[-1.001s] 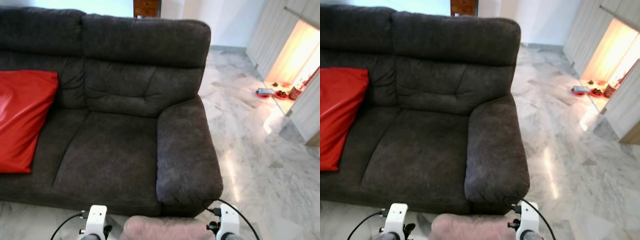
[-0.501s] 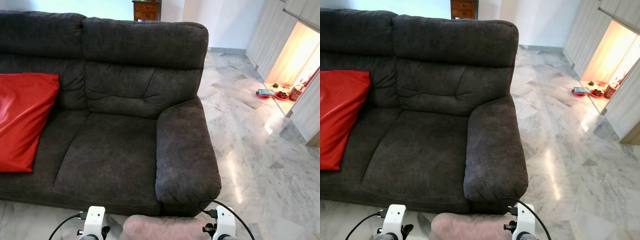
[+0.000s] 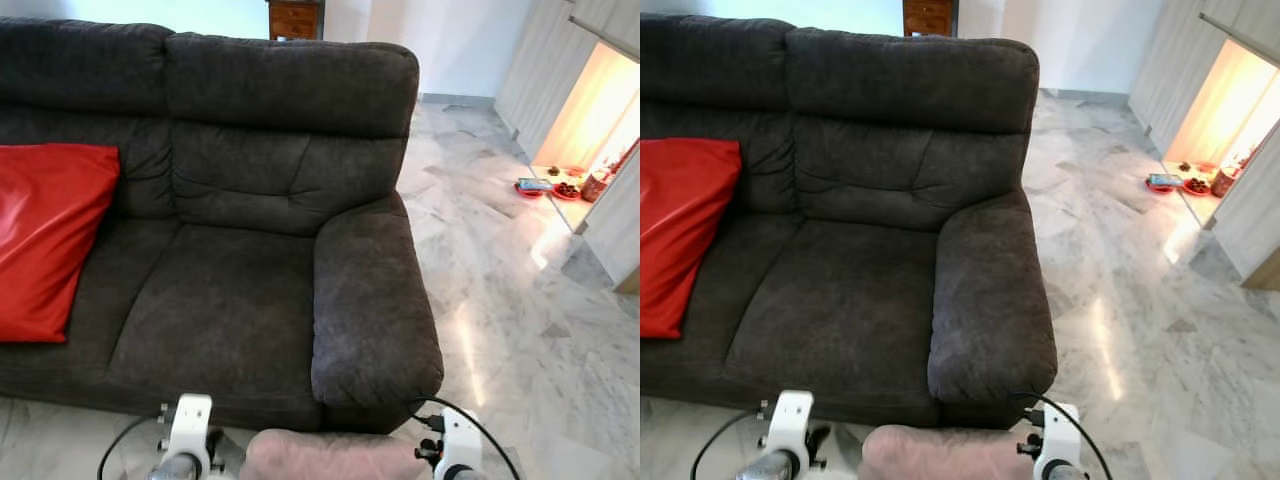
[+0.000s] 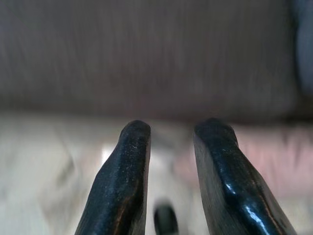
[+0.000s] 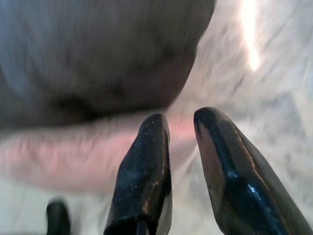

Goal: Move the pillow to the sofa from floor

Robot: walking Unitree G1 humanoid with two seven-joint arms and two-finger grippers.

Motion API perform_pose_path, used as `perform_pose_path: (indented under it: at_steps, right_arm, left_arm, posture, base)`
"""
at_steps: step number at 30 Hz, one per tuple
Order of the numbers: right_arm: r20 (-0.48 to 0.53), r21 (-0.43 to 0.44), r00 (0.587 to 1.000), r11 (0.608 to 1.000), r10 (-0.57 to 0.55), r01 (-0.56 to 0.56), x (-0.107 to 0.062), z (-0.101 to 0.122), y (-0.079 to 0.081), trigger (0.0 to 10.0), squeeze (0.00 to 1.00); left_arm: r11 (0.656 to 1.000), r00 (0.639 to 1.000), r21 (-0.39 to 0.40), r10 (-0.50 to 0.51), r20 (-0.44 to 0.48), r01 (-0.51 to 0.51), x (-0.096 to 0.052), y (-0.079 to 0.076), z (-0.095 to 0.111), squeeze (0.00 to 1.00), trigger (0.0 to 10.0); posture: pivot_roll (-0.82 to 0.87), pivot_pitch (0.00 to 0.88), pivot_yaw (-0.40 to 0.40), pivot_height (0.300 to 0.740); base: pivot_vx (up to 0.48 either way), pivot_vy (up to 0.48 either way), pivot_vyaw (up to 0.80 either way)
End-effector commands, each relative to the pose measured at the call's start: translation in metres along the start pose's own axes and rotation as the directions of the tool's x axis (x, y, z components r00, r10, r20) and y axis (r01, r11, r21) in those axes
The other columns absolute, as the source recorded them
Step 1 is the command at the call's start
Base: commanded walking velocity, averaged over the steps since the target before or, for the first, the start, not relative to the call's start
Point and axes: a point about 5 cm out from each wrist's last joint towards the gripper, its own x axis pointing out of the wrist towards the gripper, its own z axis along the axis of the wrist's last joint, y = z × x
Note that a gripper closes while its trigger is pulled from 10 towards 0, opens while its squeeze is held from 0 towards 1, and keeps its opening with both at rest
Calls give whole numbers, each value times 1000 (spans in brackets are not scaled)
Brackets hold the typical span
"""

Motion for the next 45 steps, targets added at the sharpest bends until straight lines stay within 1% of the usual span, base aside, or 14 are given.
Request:
perform_pose_path:
  at_steps: [1, 3, 4, 6, 9, 12, 14, 17, 23, 29, 33, 37, 39, 45]
  right_arm:
    - [114, 24, 993, 1000, -9, 7, 3, 21, -5, 10000, 0]
    - [213, 25, 977, 1000, -4, -2, 3, 38, -7, 10000, 0]
    - [213, 25, 977, 1000, -4, -2, 3, 38, -7, 10000, 0]
    - [367, 24, 930, 1000, 9, -19, 1, 65, -6, 10000, 0]
    - [516, 3, 856, 1000, 13, -17, -8, 92, -4, 10000, 0]
    - [566, 5, 825, 1000, 2, -6, -13, 98, -4, 10000, 0]
    - [624, -1, 781, 1000, -1, 2, -20, 104, -1, 10000, 0]
    - [666, -22, 746, 1000, 5, 12, -29, 108, 1, 10000, 0]
    - [740, -61, 672, 998, 39, 10, -63, 111, 13, 10000, 0]
    - [747, -72, 664, 997, 43, 17, -67, 117, 13, 10000, 0]
    - [750, -101, 658, 995, 73, 4, -70, 130, 17, 10000, 0]
    - [767, -56, 639, 998, 57, -22, -71, 137, 21, 10000, 0]
    - [766, -99, 628, 991, 137, -95, -74, 140, 40, 10000, 0]
    - [767, -90, 628, 992, 128, -92, -75, 141, 42, 10000, 0]
  left_arm:
    - [999, 995, 53, -6, 99, 1, 4, 0, 19, 0, 10000]
    - [997, 979, 78, 1, 203, -17, 4, 4, 36, 0, 10000]
    - [997, 979, 78, 1, 203, -17, 4, 4, 36, 0, 10000]
    - [996, 944, 83, 9, 329, -39, 3, 7, 58, 0, 10000]
    - [993, 888, 95, 17, 460, -69, -3, 10, 81, 0, 10000]
    - [989, 858, 120, 15, 514, -89, -7, 10, 90, 0, 10000]
    - [987, 811, 125, 10, 585, -103, -14, 8, 100, 0, 10000]
    - [987, 782, 115, 18, 622, -114, -20, 7, 107, 0, 10000]
    - [985, 709, 87, 44, 704, -147, -44, 13, 126, 0, 10000]
    - [985, 697, 90, 39, 716, -148, -51, 10, 130, 0, 10000]
    - [986, 704, 85, 42, 709, -144, -53, 6, 133, 0, 10000]
    - [986, 697, 70, 57, 715, -152, -52, 10, 140, 0, 10000]
    - [987, 694, 81, 41, 719, -142, -50, 10, 144, 0, 10000]
    - [986, 692, 66, 58, 720, -152, -51, 13, 148, 0, 10000]
  posture:
    - [32, 0, -73, 740]
    - [28, 0, -70, 740]
    - [28, 0, -70, 740]
    - [21, 0, -63, 740]
    - [19, 0, -61, 740]
    - [21, 0, -62, 740]
    - [21, 0, -62, 740]
    - [24, 0, -63, 740]
    - [24, 0, -57, 740]
    - [23, 0, -61, 740]
    - [17, 0, -62, 740]
    - [9, 0, -54, 740]
    - [11, 0, -52, 740]
    - [0, 0, -46, 740]
  base:
    - [0, 0, 0]
    - [0, 0, 0]
    - [0, 0, 0]
    - [0, 0, 0]
    - [0, 0, 0]
    - [0, 0, 0]
    - [0, 0, 0]
    - [0, 0, 0]
    - [0, 0, 0]
    - [0, 0, 0]
    - [0, 0, 0]
    - [0, 0, 0]
    - [0, 0, 0]
    - [0, 0, 0]
